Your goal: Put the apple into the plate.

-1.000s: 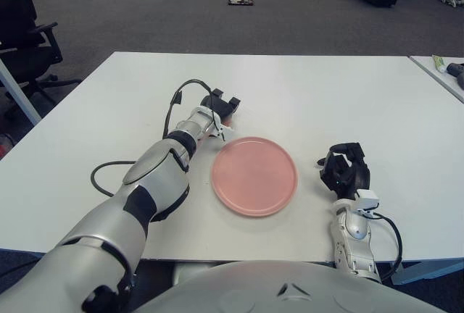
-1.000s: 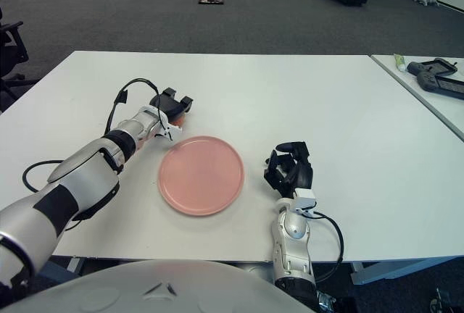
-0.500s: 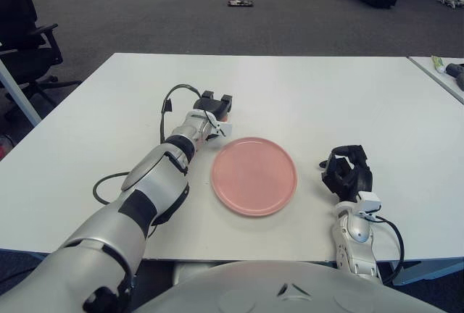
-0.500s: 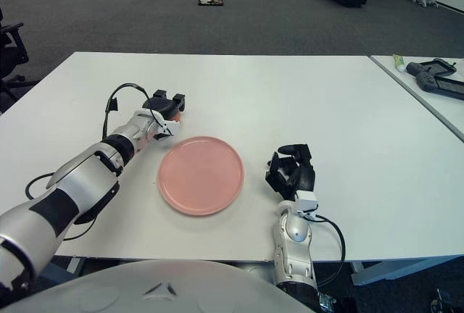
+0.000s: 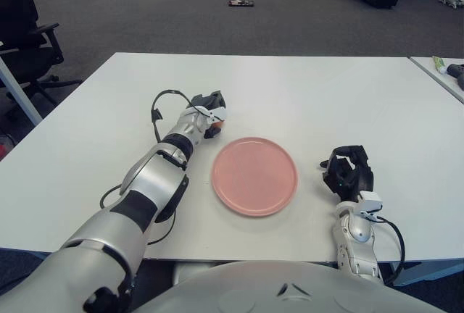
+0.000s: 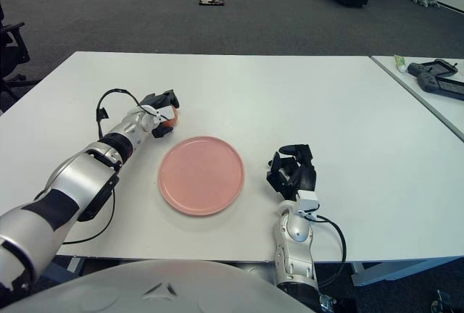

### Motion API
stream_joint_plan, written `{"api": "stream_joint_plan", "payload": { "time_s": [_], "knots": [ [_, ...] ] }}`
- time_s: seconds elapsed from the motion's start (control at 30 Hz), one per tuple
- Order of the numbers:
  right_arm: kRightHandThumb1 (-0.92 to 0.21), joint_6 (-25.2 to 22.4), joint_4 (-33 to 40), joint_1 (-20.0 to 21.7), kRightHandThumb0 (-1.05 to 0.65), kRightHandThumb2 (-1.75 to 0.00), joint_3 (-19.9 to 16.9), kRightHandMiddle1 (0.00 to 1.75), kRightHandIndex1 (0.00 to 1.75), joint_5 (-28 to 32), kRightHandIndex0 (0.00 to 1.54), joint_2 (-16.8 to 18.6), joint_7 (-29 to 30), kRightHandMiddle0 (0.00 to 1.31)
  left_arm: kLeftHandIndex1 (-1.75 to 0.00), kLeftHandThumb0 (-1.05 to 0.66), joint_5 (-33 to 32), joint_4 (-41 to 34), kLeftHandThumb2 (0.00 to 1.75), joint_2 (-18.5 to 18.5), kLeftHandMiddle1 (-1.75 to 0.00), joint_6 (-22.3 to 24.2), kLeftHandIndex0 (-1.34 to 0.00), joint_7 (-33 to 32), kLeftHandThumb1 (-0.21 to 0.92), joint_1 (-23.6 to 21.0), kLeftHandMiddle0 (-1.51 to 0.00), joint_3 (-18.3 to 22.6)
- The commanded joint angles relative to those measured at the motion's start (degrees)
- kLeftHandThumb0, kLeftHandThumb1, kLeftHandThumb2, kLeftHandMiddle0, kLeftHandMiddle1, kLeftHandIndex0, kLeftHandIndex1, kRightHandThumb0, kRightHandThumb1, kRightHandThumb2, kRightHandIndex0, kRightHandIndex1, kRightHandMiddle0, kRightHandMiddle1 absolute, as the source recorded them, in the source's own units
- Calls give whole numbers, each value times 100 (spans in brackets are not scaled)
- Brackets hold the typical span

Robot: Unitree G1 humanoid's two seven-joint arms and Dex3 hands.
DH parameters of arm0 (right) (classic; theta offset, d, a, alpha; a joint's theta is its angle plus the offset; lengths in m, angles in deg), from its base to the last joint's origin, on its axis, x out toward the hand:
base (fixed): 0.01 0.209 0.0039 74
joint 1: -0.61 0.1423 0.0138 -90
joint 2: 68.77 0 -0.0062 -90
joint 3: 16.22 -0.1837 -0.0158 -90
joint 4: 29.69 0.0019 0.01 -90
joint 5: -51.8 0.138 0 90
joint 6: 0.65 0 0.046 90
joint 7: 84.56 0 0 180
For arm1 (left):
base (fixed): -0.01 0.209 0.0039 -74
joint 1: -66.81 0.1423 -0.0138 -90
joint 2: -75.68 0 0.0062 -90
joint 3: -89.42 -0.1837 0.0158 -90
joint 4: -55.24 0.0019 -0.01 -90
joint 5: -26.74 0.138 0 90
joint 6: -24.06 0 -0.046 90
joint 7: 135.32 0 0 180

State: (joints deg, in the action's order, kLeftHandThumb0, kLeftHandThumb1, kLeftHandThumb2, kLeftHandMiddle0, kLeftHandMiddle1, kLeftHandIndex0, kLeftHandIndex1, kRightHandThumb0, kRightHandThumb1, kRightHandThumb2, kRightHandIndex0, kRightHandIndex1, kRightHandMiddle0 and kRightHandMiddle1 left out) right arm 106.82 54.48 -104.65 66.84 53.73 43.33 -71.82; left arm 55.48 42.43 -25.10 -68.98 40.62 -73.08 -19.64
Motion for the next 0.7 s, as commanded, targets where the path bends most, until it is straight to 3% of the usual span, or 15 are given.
{"api": "stream_joint_plan", "payload": {
  "time_s": [0.0,0.23,0.67],
  "knots": [
    [-66,-227,-49,-98,-39,-89,-20,175,151,34,54,126,53,35,-175,0,-242,220,149,-124,-156,253,-52,353,12,424,-84,261],
    [-66,-196,-46,-87,-39,-88,-1,175,152,-7,56,78,-6,35,-175,0,-800,191,153,-165,-158,373,-54,349,9,488,-85,931],
    [-67,-195,-98,-46,-38,-87,-26,175,152,58,55,72,-118,35,-175,0,-794,165,153,-153,-157,266,-55,373,9,432,-86,1045]
  ]
}}
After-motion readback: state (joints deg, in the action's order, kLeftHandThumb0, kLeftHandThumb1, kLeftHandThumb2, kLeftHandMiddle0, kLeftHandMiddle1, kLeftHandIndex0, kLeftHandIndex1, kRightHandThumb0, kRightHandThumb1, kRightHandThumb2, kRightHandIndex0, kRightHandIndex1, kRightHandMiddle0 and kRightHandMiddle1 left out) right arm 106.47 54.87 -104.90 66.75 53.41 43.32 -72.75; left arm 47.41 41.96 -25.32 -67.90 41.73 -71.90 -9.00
